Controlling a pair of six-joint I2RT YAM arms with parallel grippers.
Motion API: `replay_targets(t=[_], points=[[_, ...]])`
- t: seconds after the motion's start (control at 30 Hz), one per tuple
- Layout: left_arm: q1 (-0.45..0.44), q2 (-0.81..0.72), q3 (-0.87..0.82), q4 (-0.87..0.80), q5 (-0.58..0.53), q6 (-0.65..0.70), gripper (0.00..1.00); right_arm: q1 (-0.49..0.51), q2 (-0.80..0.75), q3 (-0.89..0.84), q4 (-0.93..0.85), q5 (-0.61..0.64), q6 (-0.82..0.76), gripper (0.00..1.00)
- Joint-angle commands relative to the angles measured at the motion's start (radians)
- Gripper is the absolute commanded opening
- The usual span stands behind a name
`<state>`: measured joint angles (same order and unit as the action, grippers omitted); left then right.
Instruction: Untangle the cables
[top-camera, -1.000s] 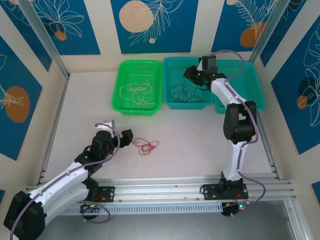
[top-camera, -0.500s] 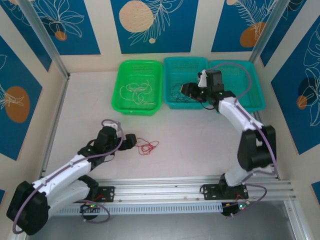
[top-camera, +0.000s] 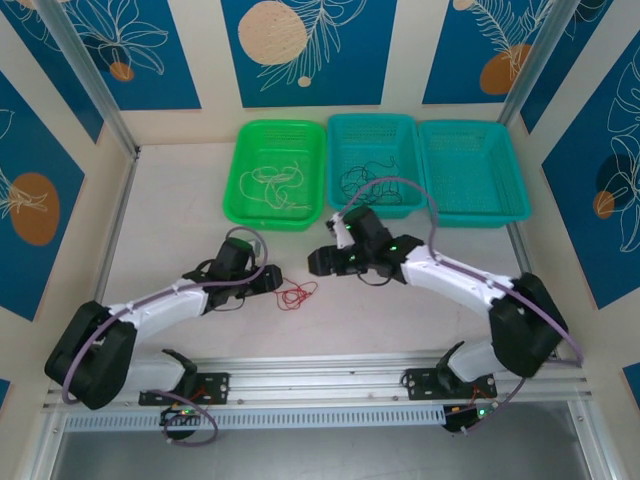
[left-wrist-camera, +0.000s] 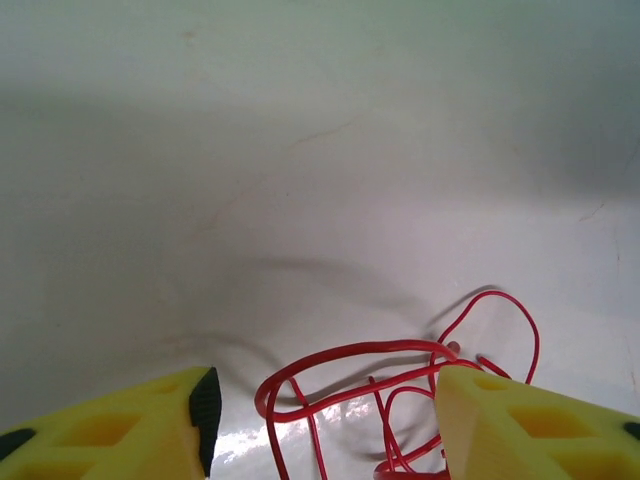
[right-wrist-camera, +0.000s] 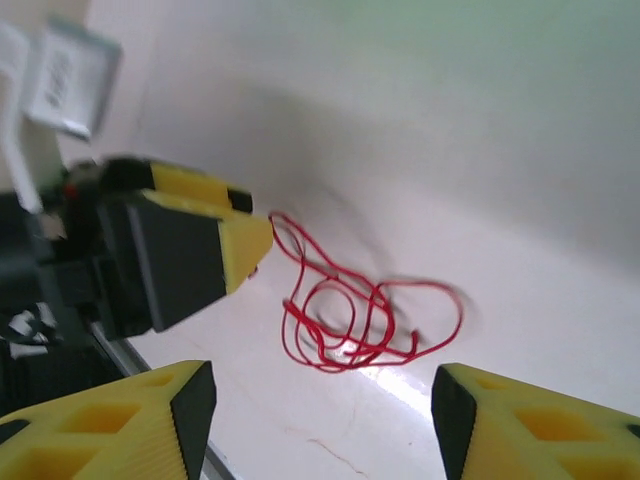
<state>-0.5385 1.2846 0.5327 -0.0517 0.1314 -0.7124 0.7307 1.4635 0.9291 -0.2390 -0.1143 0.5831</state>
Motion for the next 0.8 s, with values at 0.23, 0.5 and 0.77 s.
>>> replay_targets(t=[0.23, 0.5, 0.77], points=[[0.020, -0.016, -0.038, 0.035, 0.078, -0.022, 0.33, 0.078, 0.393, 0.225, 0.029, -0.135, -0.052, 0.61], [0.025, -0.043, -0.097, 0.051, 0.103, -0.041, 0.13, 0.112, 0.521, 0.320, -0.026, -0.093, -0.134, 0.46], [0.038, -0.026, -0.119, 0.053, 0.065, -0.058, 0.00, 0.095, 0.452, 0.288, -0.038, -0.065, -0.111, 0.00]])
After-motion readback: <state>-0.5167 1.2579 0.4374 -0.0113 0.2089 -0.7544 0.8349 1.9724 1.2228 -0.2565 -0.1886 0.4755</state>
